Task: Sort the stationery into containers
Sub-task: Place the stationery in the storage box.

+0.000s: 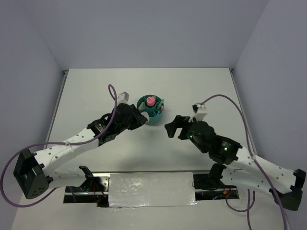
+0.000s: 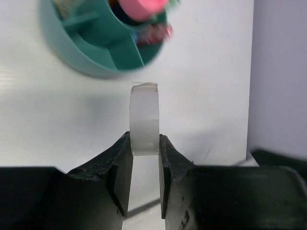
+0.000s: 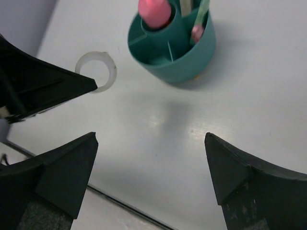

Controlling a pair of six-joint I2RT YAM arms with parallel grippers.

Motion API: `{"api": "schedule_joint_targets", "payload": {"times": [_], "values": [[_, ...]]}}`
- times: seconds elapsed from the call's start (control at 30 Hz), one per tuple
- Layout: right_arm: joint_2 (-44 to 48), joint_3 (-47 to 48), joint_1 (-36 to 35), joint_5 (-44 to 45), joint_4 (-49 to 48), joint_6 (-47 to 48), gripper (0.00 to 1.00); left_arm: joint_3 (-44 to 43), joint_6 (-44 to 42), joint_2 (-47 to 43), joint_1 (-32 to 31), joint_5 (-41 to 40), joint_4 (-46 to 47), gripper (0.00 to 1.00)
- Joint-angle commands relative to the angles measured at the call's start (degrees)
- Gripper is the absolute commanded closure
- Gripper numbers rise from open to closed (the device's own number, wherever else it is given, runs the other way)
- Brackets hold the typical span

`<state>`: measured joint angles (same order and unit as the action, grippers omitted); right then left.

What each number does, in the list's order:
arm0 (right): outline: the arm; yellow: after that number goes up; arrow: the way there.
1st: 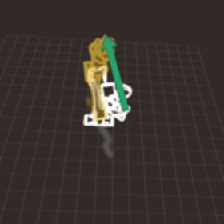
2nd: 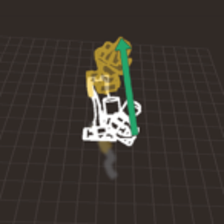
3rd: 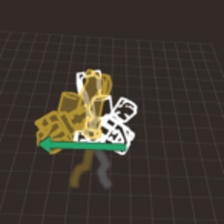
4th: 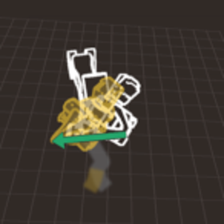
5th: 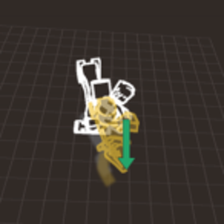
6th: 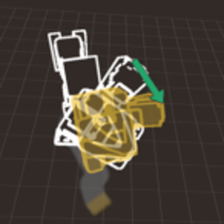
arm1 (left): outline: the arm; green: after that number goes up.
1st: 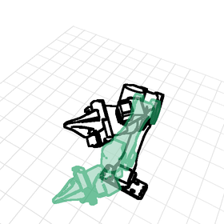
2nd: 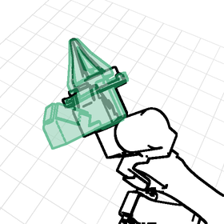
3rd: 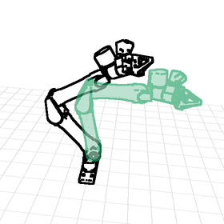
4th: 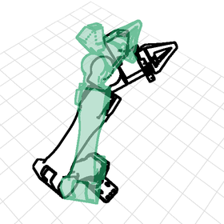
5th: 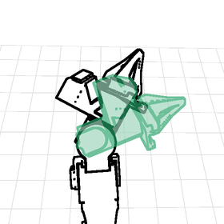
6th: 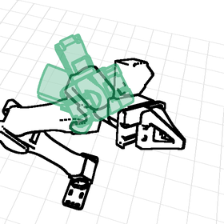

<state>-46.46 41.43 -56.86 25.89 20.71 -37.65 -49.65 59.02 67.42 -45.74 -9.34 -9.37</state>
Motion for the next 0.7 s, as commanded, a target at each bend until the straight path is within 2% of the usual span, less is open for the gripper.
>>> {"api": "schedule_joint_targets", "payload": {"times": [0.0, 0.03, 0.13, 0.23, 0.5, 0.6, 0.67], "values": [[8.3, 0.4, 0.5, 7.9, 4.9, -4.2, 0.0, -5.2, 13.1, 0.1, 0.0, -18.6, -12.8, 1.0], [9.4, 0.4, 0.6, 8.5, 5.5, -4.2, 0.0, -6.6, 16.1, 0.5, 0.0, -22.0, -14.7, 1.0], [12.1, 1.0, 0.7, 9.4, 9.3, -4.3, 0.0, -9.1, 26.3, 3.2, -0.1, -25.4, -18.8, 1.0], [12.7, 1.6, 0.7, 9.4, 11.3, -3.7, 0.0, -12.1, 33.5, 6.3, -0.1, -26.2, -23.3, 1.0], [15.4, 0.9, 0.6, 8.5, 12.1, -2.3, 0.0, -12.6, 37.1, 10.7, -0.5, -25.0, -15.6, 1.0], [16.6, 0.4, 0.6, 8.2, 12.2, -1.6, 0.0, -12.2, 33.2, 12.1, -0.6, -24.3, -9.5, 1.0], [17.5, -0.1, 0.6, 7.9, 11.9, -1.0, 0.0, -12.0, 33.9, 13.2, -0.6, -23.6, -7.7, 1.0]]}}
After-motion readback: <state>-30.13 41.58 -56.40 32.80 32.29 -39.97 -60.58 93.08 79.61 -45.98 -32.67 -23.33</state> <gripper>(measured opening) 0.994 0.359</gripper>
